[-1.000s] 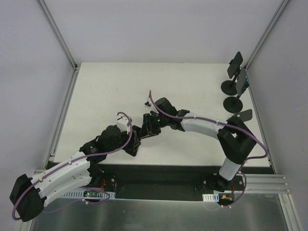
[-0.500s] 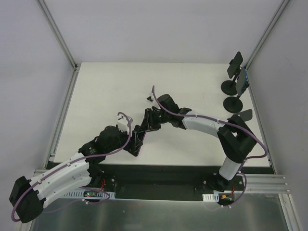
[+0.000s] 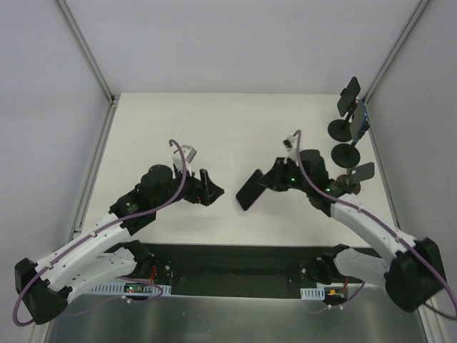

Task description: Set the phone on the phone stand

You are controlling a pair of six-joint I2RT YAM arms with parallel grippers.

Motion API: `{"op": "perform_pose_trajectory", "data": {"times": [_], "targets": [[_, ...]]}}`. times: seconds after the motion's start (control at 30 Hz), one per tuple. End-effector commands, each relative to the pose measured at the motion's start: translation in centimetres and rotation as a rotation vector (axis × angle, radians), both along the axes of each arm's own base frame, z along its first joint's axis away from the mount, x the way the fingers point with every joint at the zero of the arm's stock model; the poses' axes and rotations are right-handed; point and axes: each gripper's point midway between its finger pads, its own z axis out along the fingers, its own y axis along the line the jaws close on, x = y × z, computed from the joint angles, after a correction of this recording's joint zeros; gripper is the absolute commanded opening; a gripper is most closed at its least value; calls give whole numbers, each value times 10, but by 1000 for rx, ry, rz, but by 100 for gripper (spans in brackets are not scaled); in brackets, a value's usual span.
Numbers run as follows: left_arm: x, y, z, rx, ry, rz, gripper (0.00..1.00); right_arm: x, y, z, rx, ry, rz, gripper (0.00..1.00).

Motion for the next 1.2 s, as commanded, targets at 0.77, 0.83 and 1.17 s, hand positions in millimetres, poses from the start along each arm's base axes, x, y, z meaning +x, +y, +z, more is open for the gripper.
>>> {"op": "perform_pose_trajectory", "data": {"times": [0.77,0.83,1.17], "targets": [[113,15,94,5,-166,39,76,51,-372,139,-722,-601,-882,0],[112,11,91,-8,-145,19,75,51,-372,137,-708,-582,-877,0],[110,4,87,-35,-112,-10,75,55,-365,144,-574,-579,-922,0]]}}
